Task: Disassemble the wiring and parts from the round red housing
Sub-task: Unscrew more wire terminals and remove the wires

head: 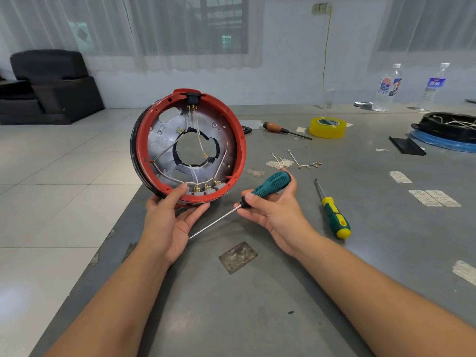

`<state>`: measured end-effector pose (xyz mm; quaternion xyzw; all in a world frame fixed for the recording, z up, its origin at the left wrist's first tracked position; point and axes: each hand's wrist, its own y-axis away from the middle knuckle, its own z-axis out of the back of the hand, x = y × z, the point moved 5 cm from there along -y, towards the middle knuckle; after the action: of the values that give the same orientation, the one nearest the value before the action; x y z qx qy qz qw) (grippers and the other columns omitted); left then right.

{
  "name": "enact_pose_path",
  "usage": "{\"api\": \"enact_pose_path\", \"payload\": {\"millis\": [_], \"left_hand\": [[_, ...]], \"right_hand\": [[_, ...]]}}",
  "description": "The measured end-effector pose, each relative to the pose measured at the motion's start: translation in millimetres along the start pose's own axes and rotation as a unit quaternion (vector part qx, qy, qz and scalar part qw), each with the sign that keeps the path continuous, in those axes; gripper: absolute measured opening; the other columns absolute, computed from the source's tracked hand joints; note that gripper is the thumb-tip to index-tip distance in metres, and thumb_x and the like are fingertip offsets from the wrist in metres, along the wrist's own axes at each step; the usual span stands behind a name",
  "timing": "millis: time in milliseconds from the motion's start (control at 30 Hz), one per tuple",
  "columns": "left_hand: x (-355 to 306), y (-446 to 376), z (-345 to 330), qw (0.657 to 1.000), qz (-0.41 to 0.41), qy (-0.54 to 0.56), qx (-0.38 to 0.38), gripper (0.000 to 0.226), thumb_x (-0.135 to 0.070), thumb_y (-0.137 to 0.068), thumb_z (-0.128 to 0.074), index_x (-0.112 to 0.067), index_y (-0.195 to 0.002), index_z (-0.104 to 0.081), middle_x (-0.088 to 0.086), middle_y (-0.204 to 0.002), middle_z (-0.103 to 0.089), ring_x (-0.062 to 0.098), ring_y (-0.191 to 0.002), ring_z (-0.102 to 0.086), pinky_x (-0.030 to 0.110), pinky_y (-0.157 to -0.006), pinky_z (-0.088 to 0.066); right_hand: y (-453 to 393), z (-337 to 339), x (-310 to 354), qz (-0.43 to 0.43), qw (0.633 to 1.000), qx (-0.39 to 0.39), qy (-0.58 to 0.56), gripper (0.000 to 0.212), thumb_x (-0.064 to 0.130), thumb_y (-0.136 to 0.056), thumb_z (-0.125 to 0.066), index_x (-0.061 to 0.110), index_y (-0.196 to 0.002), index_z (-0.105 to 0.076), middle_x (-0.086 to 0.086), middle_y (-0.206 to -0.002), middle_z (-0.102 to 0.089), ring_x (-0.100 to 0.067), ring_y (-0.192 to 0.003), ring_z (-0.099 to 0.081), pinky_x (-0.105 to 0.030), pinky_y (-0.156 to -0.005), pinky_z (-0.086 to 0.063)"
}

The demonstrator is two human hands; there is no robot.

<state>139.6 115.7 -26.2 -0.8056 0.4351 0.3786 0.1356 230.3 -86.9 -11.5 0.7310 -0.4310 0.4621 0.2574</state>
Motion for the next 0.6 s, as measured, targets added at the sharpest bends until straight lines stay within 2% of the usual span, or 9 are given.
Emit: {"api": "enact_pose_path", "payload": {"millis": [167, 267, 333, 433, 600], "left_hand": [[-1.3, -0.1, 4.2, 1.0, -0.014, -0.017, 0.0, 0.066, -0.005, -0.093, -0.077, -0.015, -0.148, -0.042, 0.02, -0.124, -0.071, 0.043, -0.102, -0.077, 0.052, -0.082, -0.065], [-0.3, 0.1, 3.9, 1.0, -0.016, -0.025, 0.002, 0.065, -0.004, -0.092, -0.077, -0.015, -0.147, -0.043, 0.02, -0.121, -0.072, 0.04, -0.102, -0.077, 0.05, -0.081, -0.065], [0.4, -0.5, 4.0, 0.999, -0.017, -0.031, 0.003, 0.065, -0.003, -0.091, -0.077, -0.015, -0.145, -0.044, 0.022, -0.123, -0.071, 0.04, -0.102, -0.077, 0.051, -0.081, -0.065], [1.2, -1.3, 4.6, 0.999, -0.017, -0.031, 0.007, 0.064, 0.0, -0.09, -0.077, -0.015, -0.143, -0.043, 0.022, -0.122, -0.072, 0.042, -0.103, -0.077, 0.054, -0.082, -0.064], [1.4, -1.2, 1.7, 0.999, -0.024, -0.043, 0.023, 0.062, 0.003, -0.092, -0.073, -0.015, -0.142, -0.041, 0.01, -0.098, -0.081, 0.039, -0.1, -0.078, 0.057, -0.082, -0.064]], "right_hand": [[-1.2, 15.2, 36.2, 0.101, 0.993, -0.053, 0.026, 0.101, -0.008, -0.087, -0.074, 0.065, -0.135, -0.024, -0.028, -0.132, -0.055, -0.041, -0.093, -0.075, -0.043, -0.075, -0.063], [0.7, 28.8, 55.2, 0.141, 0.987, -0.079, 0.027, 0.087, -0.007, -0.088, -0.073, 0.046, -0.138, -0.026, -0.028, -0.122, -0.061, -0.039, -0.09, -0.076, -0.043, -0.074, -0.063], [1.0, 34.8, 61.9, 0.15, 0.985, -0.089, 0.009, 0.08, -0.006, -0.088, -0.073, 0.038, -0.136, -0.026, -0.03, -0.123, -0.059, -0.04, -0.093, -0.076, -0.045, -0.075, -0.063], [0.2, 37.8, 67.5, 0.173, 0.981, -0.088, -0.009, 0.077, -0.004, -0.088, -0.074, 0.033, -0.135, -0.025, -0.034, -0.128, -0.056, -0.039, -0.098, -0.074, -0.048, -0.078, -0.062], [0.1, 34.1, 67.9, 0.201, 0.976, -0.087, 0.003, 0.074, -0.002, -0.087, -0.076, 0.034, -0.131, -0.028, -0.029, -0.136, -0.047, -0.034, -0.103, -0.074, -0.048, -0.079, -0.063]]}}
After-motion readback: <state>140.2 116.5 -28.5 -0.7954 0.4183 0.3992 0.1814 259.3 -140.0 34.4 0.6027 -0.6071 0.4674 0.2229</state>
